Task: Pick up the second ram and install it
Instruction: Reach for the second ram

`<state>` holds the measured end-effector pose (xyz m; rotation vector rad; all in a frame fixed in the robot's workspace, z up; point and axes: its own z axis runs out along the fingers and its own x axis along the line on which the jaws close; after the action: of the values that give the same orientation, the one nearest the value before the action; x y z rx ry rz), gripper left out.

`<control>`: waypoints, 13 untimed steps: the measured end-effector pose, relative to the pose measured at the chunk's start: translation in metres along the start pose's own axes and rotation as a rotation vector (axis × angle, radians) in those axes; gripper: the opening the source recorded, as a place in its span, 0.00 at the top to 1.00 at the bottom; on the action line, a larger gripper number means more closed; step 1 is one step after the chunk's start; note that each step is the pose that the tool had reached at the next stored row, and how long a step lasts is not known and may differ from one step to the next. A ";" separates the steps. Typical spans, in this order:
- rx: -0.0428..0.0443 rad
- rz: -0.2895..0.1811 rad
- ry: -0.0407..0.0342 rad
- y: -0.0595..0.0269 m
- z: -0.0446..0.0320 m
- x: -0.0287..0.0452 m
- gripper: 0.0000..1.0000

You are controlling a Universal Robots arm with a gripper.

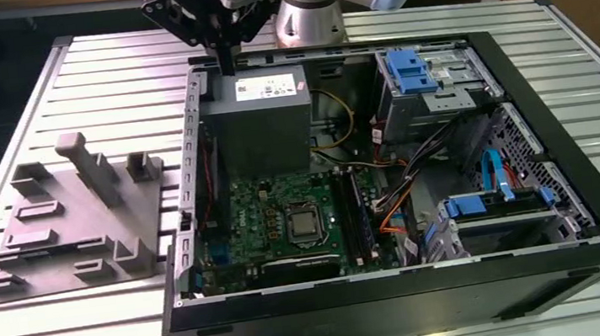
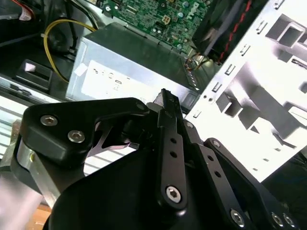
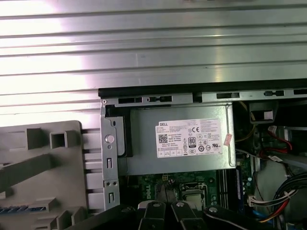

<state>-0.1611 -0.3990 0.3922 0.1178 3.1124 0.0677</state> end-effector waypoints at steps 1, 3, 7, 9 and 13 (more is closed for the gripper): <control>0.0000 0.000 0.0000 -0.0001 0.0000 0.0020 0.90; 0.0001 0.000 0.0001 -0.0005 0.0000 0.0060 0.90; 0.0001 0.000 0.0001 -0.0010 0.0001 0.0133 0.90; 0.0001 0.000 0.0001 -0.0013 0.0001 0.0171 0.90; 0.0001 0.000 0.0000 -0.0019 0.0003 0.0251 0.90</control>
<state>-0.1862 -0.3989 0.3912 0.1181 3.1125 0.0676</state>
